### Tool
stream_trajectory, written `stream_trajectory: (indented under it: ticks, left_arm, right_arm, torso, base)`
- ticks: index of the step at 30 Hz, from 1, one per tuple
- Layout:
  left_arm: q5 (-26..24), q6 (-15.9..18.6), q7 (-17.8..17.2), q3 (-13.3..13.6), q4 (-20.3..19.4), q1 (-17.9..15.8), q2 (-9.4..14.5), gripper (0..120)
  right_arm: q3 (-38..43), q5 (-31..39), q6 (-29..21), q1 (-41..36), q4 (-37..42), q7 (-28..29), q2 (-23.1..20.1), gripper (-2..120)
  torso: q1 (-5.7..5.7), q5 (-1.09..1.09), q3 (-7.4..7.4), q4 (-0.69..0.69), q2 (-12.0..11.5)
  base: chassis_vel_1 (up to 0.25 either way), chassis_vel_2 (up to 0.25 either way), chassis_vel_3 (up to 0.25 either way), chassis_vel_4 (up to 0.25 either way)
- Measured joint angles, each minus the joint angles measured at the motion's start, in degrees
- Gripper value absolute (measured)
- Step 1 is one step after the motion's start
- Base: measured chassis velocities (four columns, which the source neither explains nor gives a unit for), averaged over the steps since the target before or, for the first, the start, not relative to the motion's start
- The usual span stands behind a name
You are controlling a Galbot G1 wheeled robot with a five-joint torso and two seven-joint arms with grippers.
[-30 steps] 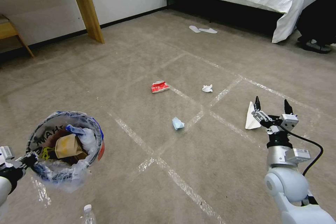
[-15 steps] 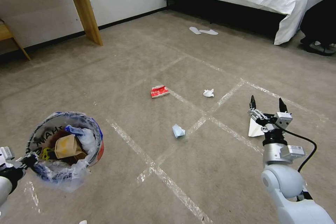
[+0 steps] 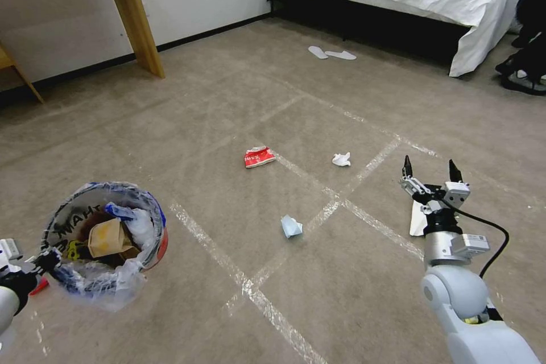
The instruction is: Pick up the trash bin and place the garbage on the floor into it.
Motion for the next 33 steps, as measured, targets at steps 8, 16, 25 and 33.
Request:
stream_trajectory:
  ticks: [8,16,25,33]
  left_arm:
    - [0.0,-0.1,0.0,0.0,0.2,-0.1,0.0,0]
    - [0.0,-0.1,0.0,0.0,0.3,-0.2,0.0,0]
    - [0.1,-0.1,0.1,0.1,0.3,-0.4,-0.1,0]
    - [0.1,-0.2,0.1,0.0,0.3,-0.3,-0.2,0]
  right_arm:
    - [-0.6,0.0,0.0,0.7,-0.5,0.4,0.0,100]
    - [-1.4,0.0,-0.2,1.6,-0.8,1.1,-0.2,100]
    - [-2.5,1.1,-0.8,2.5,-1.0,1.4,-0.9,100]
    - [-2.6,1.3,-1.0,2.6,-1.2,1.3,-1.0,100]
  torso:
    - [0.0,0.01,0.0,0.0,0.0]
    - [0.0,0.0,0.01,0.0,0.0]
    - [-0.01,0.0,0.0,0.0,0.0]
    - [-0.01,0.0,0.0,0.0,0.0]
  base:
    - [-0.104,0.105,0.099,-0.104]
    - [-0.04,0.065,0.056,-0.067]
    - [0.0,0.0,0.0,0.0]
    - [0.0,0.0,0.0,0.0]
